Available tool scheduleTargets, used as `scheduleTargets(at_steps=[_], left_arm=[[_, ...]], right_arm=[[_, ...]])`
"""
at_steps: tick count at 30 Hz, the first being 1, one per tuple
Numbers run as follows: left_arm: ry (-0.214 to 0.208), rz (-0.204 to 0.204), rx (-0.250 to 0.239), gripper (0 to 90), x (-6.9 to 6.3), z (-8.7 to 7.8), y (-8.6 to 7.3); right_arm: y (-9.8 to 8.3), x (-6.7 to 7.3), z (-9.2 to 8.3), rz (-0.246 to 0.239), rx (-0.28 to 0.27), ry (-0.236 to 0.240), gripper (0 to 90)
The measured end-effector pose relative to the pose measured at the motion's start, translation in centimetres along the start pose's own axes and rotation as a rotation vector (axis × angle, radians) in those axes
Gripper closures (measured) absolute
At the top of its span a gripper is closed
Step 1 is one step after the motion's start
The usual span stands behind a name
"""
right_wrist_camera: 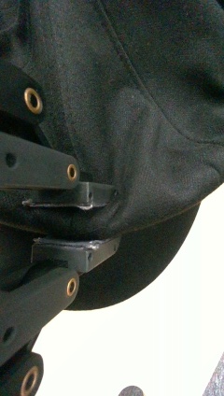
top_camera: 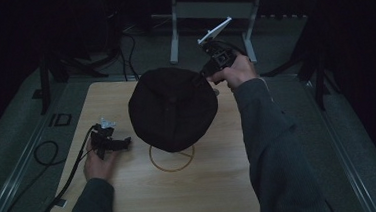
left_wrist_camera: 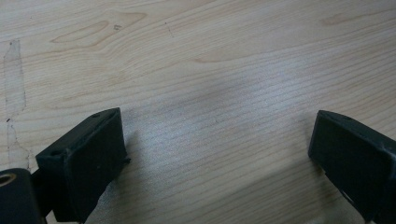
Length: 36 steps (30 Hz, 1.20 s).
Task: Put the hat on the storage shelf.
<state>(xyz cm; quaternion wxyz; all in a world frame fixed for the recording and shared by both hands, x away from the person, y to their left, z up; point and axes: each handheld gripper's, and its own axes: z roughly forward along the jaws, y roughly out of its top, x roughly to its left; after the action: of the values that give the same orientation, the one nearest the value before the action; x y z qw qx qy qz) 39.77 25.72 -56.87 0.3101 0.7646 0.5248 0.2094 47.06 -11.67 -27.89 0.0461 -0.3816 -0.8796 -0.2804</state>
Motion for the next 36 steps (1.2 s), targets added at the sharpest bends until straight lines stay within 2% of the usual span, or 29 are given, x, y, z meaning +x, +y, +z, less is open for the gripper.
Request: scheduleTargets(at_steps=[17,27,36], left_arm=[[0.000,0.000,0.001,3.5,0.0,0.0,0.0],[0.000,0.000,0.003,3.5,0.0,0.0,0.0],[0.000,0.002,0.005,3.5,0.0,0.0,0.0]], right_arm=[[0.1,0.8,2.4,-0.027,0.049,-0.011,75.1],[-0.1,1.0,3.3,-0.043,0.075,-0.024,73.1],[0.0,0.9,3.9,-0.037,0.081,-0.028,72.0]])
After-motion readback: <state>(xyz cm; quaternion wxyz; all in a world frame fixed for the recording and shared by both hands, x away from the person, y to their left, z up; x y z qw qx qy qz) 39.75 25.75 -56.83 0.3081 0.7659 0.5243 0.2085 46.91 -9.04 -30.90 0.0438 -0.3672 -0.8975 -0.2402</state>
